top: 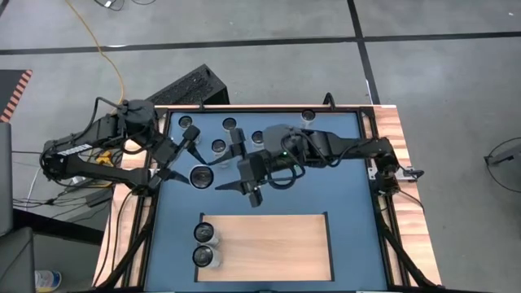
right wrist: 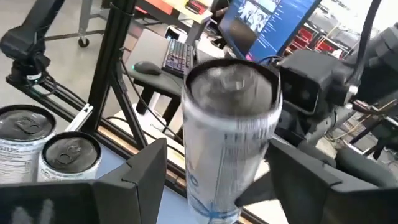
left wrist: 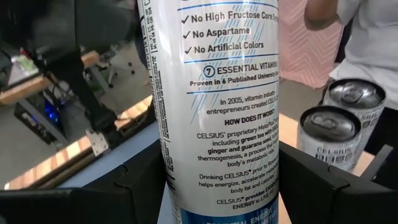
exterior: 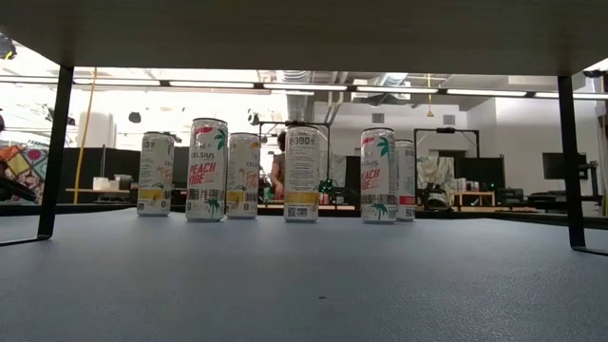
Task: Place canned beverage on shelf
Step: Put the white blue soda can on the shelf aligned with the other white blue soda cans
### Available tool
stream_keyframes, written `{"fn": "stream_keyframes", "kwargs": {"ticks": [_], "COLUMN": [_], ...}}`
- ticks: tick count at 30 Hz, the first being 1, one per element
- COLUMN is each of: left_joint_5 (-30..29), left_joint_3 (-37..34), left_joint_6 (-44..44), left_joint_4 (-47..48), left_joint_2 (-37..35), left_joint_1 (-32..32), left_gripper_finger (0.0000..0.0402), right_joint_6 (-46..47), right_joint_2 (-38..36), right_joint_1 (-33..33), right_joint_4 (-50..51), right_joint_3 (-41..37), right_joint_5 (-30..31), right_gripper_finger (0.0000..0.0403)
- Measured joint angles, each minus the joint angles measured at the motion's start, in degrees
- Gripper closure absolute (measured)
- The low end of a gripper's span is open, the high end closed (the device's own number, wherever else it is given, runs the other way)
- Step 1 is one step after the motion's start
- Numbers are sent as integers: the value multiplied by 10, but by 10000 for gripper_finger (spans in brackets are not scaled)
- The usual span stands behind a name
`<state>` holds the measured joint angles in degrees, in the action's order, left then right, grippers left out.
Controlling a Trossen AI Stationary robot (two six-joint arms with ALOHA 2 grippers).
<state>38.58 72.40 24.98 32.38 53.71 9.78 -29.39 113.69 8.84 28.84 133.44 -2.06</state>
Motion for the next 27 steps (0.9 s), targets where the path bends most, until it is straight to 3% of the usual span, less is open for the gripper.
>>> {"fn": "stream_keyframes", "kwargs": {"ticks": [8,13,27], "left_joint_5": [17,20,41], "left_joint_3": [0,0,0], "left_joint_6": [3,5,5], "left_joint_4": [-7,-13,-39], "left_joint_2": [10,20,49], "left_joint_1": [0,0,0], "left_gripper_finger": [163,163,163], "right_joint_6": [-21,-21,-11], "right_joint_2": [0,0,0], "right_joint_1": [-5,-3,-4], "right_joint_4": [-84,-83,-90], "right_joint_3": [-36,-36,-36], "right_joint_5": [7,3,-54], "right_gripper_finger": [116,97,100]}}
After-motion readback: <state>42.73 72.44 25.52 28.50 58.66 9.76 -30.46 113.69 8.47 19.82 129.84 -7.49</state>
